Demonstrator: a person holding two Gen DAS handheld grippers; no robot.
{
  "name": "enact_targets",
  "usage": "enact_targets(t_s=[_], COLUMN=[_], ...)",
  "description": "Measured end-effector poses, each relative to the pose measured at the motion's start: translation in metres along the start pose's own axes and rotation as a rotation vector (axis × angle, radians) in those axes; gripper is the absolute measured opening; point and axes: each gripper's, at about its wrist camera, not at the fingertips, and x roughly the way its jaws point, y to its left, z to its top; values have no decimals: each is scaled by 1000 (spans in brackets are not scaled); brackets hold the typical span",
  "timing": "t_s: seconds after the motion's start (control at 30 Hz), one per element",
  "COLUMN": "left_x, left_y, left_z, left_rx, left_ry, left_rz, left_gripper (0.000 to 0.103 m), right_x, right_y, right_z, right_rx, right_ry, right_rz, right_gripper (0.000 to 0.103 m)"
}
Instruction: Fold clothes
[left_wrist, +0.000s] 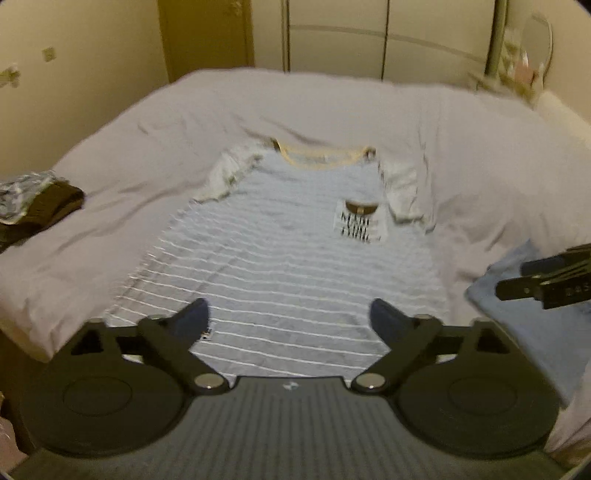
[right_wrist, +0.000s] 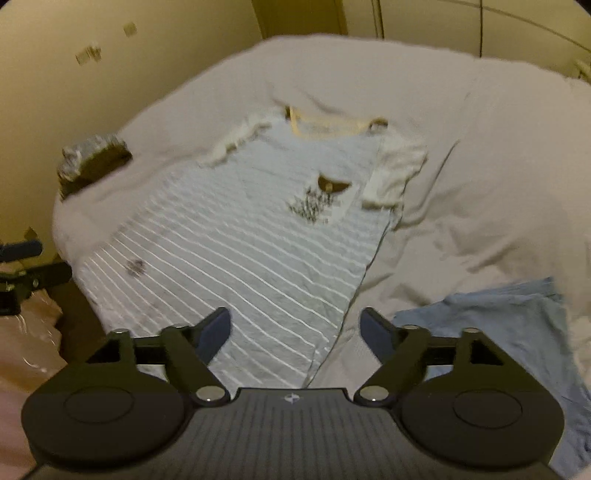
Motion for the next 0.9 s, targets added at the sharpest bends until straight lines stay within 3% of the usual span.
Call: enact_targets(t_s=[0.03,0.2,0.4,0.6,0.77,0.9], left_x=[-11,-58,-75,-60,-43,-17], left_y=[2,16,30,55,84,123], left_z=[0,1,2,13,17,23], left_rx=[-7,-42,-40,61,246,249], left_ry=[-14,-77,-111,-133,-183,-161], left_rz=[10,56,56,-6,-54,-144], left_gripper=[102,102,102,101,101,101], right_x=[-12,-65,-95,-89,-67,-48], right_y=[2,6,17,46,85,121], right_z=[1,9,12,5,6,14], right_rx=[1,24,88,122,174,203], right_ry=[-13,-46,-40,-36,-4,30], right_rz=[-4,-30,-30,-95,-163,-219], right_gripper=[89,89,89,89,89,89])
